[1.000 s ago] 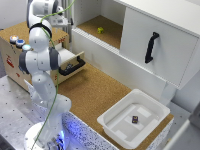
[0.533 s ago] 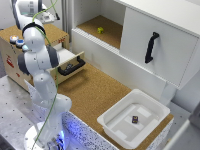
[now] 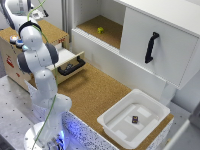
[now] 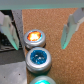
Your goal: Turn on the blue light
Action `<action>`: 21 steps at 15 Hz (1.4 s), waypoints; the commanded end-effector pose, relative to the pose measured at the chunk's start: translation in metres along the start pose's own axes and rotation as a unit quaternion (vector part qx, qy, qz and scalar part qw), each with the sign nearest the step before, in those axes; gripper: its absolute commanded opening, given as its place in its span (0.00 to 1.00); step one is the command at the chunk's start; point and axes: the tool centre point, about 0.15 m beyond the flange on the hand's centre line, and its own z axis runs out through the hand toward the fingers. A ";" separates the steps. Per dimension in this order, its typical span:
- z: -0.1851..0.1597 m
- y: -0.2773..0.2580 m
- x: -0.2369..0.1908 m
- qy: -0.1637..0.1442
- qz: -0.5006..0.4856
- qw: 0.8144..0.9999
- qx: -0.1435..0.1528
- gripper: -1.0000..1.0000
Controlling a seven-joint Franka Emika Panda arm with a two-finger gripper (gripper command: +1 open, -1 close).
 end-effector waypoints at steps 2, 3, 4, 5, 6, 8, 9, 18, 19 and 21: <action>0.006 -0.001 0.035 -0.075 0.021 0.997 -0.021 0.00; 0.008 0.001 0.035 -0.075 0.025 0.997 -0.020 0.00; 0.009 0.002 0.036 -0.076 0.027 0.996 -0.023 0.00; 0.010 0.003 0.036 -0.079 0.029 0.996 -0.024 0.00; 0.012 0.003 0.035 -0.078 0.032 0.996 -0.023 0.00; 0.018 0.002 0.035 -0.078 0.038 0.996 -0.023 0.00; 0.022 0.001 0.035 -0.077 0.040 0.996 -0.025 0.00; 0.065 -0.011 0.035 -0.089 0.043 0.995 -0.031 0.00; 0.068 -0.013 0.034 -0.090 0.043 0.994 -0.032 0.00; 0.077 -0.017 0.032 -0.100 0.043 0.994 -0.031 0.00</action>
